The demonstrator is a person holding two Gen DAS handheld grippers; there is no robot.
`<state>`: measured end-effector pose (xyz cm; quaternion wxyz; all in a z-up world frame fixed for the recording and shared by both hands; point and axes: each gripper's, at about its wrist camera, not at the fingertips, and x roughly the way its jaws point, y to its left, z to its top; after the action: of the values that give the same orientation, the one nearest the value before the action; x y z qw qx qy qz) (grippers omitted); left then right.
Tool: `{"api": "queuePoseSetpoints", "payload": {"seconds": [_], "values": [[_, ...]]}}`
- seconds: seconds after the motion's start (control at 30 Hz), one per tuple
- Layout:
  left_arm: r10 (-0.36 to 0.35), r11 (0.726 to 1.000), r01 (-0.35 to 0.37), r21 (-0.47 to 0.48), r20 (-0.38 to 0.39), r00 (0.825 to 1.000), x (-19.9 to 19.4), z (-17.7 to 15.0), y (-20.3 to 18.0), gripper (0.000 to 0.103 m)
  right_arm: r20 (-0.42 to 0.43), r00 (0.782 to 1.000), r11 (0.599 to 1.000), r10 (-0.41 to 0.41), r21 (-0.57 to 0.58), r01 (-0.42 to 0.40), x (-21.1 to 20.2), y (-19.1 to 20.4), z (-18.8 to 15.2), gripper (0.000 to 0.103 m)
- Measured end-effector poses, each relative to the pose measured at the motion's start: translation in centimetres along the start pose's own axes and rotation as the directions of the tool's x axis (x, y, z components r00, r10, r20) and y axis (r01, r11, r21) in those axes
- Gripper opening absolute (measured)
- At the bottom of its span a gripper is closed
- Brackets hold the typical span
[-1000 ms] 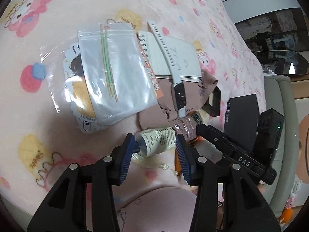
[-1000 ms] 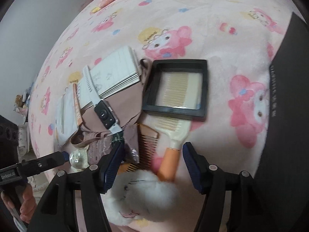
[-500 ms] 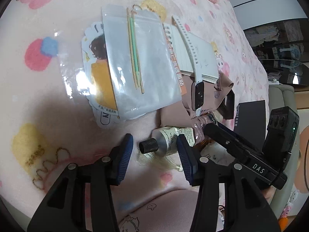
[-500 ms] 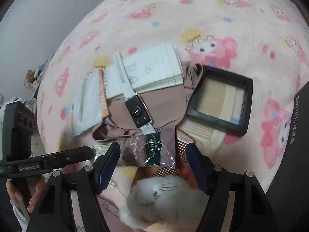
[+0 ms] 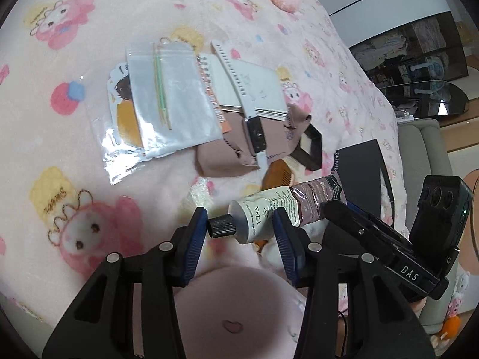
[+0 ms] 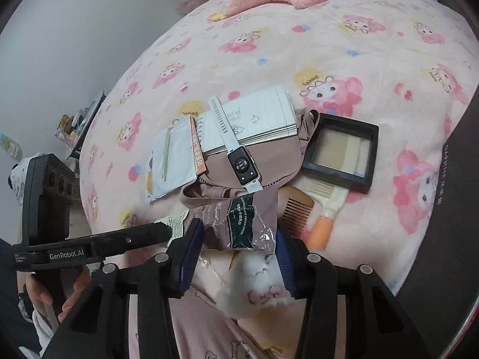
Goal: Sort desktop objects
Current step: 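Carry the hand cream tube into the black box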
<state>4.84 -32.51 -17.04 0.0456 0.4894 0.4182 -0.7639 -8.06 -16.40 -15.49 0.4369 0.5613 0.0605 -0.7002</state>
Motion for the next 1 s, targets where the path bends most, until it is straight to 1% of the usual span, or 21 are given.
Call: {"api": "queuePoseSetpoints", "payload": {"seconds": [0.07,0.13,0.23,0.33,0.43,0.5,0.6,0.67,0.7,0.73,0.77,0.8,0.83,0.87,0.9,0.93,0.97,1.0], "values": [[-0.012,0.998,0.011,0.057,0.011,1.0,-1.0,-0.4,-2.3,0.046,0.041,0.999,1.0,-0.015,-0.009,0.015,-2.0,0.2,-0.8,0.043],[-0.044,0.993,0.042,0.112,0.017,0.999,-1.6,-0.8,-5.2,0.044,0.085,0.996,1.0,-0.009,0.001,0.009,-4.6,-0.3,-1.7,0.043],[-0.089,0.975,0.085,0.204,0.007,0.996,-1.1,-1.5,-10.1,0.044,0.161,0.987,0.999,-0.021,0.027,0.017,-9.4,-1.7,-2.8,0.043],[-0.144,0.949,0.149,0.279,-0.038,0.989,1.0,-2.6,-15.1,0.045,0.225,0.971,0.996,-0.076,0.058,0.065,-14.1,-4.0,-4.4,0.043],[-0.199,0.924,0.222,0.311,-0.105,0.974,4.6,-3.3,-19.7,0.045,0.283,0.947,0.986,-0.153,0.11,0.127,-18.7,-7.2,-6.4,0.043],[-0.209,0.912,0.245,0.33,-0.141,0.968,7.0,-4.1,-22.4,0.044,0.307,0.93,0.976,-0.202,0.145,0.164,-21.0,-9.9,-7.7,0.043],[-0.171,0.9,0.234,0.367,-0.196,0.966,11.0,-5.3,-25.7,0.045,0.294,0.921,0.958,-0.256,0.203,0.202,-22.6,-14.2,-9.3,0.043],[-0.126,0.899,0.205,0.388,-0.221,0.967,13.5,-5.9,-27.2,0.046,0.278,0.918,0.944,-0.285,0.247,0.218,-22.6,-17.0,-10.2,0.043],[-0.071,0.892,0.145,0.427,-0.184,0.98,14.1,-6.0,-28.0,0.044,0.262,0.92,0.938,-0.293,0.267,0.222,-22.3,-18.4,-10.5,0.043],[-0.029,0.88,0.098,0.466,-0.153,0.988,14.4,-6.2,-28.8,0.044,0.249,0.922,0.93,-0.298,0.291,0.222,-22.0,-19.7,-10.7,0.043],[-0.016,0.871,0.087,0.484,-0.151,0.988,14.8,-6.1,-29.4,0.042,0.243,0.927,0.928,-0.287,0.311,0.206,-21.7,-20.7,-10.9,0.042],[-0.038,0.87,0.125,0.477,-0.189,0.981,15.4,-6.0,-29.9,0.041,0.241,0.941,0.93,-0.238,0.335,0.15,-21.3,-21.8,-11.2,0.042],[-0.049,0.869,0.154,0.471,-0.228,0.972,15.9,-6.0,-30.3,0.041,0.226,0.953,0.928,-0.199,0.355,0.11,-21.0,-22.4,-11.5,0.042],[-0.01,0.861,0.126,0.493,-0.231,0.973,16.5,-6.3,-30.9,0.041,0.213,0.958,0.928,-0.193,0.356,0.108,-20.4,-22.6,-11.5,0.042],[0.048,0.845,0.066,0.531,-0.199,0.979,16.8,-6.7,-31.5,0.041,0.213,0.957,0.933,-0.199,0.341,0.117,-20.2,-22.2,-11.6,0.042],[0.091,0.826,0.019,0.564,-0.167,0.982,17.1,-7.1,-31.8,0.04,0.214,0.954,0.935,-0.212,0.327,0.135,-20.0,-21.8,-11.6,0.042],[0.109,0.823,-0.004,0.568,-0.151,0.982,17.2,-7.1,-31.8,0.04,0.211,0.949,0.935,-0.234,0.315,0.161,-19.9,-21.6,-11.5,0.042],[0.102,0.837,-0.005,0.548,-0.146,0.984,17.0,-6.9,-31.6,0.039,0.208,0.944,0.933,-0.257,0.308,0.186,-20.0,-21.5,-11.5,0.042]]}}
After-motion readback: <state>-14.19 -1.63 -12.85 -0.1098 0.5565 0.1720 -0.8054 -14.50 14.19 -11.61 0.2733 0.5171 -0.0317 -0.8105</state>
